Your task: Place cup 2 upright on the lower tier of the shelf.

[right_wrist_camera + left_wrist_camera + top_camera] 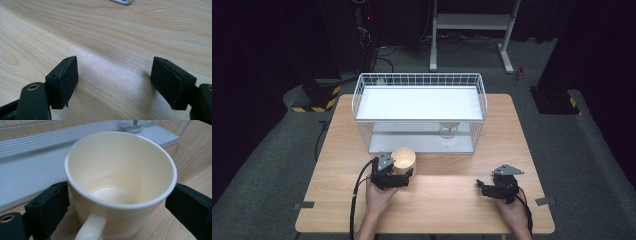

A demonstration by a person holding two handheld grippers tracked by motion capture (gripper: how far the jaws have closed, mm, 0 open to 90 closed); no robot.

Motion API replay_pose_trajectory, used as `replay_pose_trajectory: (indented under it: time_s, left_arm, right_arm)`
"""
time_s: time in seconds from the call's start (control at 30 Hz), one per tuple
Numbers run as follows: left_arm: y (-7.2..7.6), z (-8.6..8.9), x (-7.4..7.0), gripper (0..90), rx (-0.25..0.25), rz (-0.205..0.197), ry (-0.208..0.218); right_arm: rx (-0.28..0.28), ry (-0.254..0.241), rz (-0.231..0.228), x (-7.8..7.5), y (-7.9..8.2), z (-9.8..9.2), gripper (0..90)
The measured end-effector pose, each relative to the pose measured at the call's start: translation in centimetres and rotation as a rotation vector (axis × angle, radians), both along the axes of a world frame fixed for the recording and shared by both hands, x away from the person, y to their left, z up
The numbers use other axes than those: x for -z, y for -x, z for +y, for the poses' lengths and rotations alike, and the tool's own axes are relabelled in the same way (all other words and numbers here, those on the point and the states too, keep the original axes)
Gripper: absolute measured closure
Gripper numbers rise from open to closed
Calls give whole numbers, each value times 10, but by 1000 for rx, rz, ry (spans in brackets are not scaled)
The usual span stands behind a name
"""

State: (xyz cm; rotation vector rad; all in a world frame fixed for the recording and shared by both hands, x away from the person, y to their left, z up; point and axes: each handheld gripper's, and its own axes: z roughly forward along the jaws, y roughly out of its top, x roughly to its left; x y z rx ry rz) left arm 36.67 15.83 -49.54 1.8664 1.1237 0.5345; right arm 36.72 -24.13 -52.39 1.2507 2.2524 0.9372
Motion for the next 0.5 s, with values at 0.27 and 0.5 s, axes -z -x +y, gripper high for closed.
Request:
replay_pose_trajectory:
  time_s: [0.27,0.5]
  left_arm:
    - [-8,-4,-2,60,1,9,2]
    - [-12,-5,2,72,-6,17,2]
  right_arm:
    - [0,1,0,0,0,0,222]
    - [12,-6,8,0,1,0,221]
